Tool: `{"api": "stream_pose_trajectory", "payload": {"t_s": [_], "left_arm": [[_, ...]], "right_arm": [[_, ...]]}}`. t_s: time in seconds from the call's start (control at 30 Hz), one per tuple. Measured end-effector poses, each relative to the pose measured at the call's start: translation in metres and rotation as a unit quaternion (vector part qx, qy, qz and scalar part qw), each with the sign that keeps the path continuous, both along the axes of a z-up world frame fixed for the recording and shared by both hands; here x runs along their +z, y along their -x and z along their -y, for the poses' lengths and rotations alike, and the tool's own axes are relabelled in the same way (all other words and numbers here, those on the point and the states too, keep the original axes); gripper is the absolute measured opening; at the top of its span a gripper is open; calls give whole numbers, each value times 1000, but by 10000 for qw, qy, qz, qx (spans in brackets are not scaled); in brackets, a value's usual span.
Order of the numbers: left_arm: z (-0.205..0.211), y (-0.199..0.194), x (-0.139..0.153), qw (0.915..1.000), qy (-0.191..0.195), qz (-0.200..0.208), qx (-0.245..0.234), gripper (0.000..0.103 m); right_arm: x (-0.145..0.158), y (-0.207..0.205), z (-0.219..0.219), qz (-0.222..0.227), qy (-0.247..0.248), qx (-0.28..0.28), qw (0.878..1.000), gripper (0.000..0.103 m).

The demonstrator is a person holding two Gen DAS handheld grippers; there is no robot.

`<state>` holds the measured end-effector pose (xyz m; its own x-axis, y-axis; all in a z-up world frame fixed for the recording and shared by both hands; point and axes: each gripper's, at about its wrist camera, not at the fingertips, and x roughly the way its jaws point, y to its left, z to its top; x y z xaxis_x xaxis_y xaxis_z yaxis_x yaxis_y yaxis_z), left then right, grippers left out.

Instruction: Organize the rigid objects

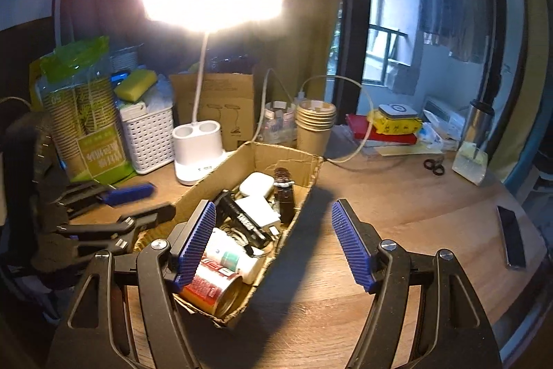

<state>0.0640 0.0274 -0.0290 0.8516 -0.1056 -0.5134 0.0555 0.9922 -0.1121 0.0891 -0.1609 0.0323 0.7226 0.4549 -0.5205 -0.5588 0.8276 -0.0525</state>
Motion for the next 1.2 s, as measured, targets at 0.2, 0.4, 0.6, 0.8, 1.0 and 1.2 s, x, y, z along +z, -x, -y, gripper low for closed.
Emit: {"api": "stream_pose_trajectory", "payload": {"t_s": [0.2,0.4,0.6,0.8,1.0,1.2], "left_arm": [[3,19,22,9984,21,567,-1,68],[5,30,35,9963,-28,857,-45,91],[4,40,42,9942,-72,1054,190,92],[-4,44,43,9921,7,1206,348,92],[-3,46,43,9911,-27,1283,359,93],[-2,49,44,9901,-36,1357,357,93]], "right_arm": [[1,5,17,309,-41,-553,9980,75],[-1,19,33,421,-275,-882,9948,81],[3,33,49,518,-430,-1188,9906,81],[9,45,61,662,-464,-1379,9871,81],[13,54,69,785,-597,-1492,9839,81],[12,52,64,772,-526,-1419,9855,81]]}}
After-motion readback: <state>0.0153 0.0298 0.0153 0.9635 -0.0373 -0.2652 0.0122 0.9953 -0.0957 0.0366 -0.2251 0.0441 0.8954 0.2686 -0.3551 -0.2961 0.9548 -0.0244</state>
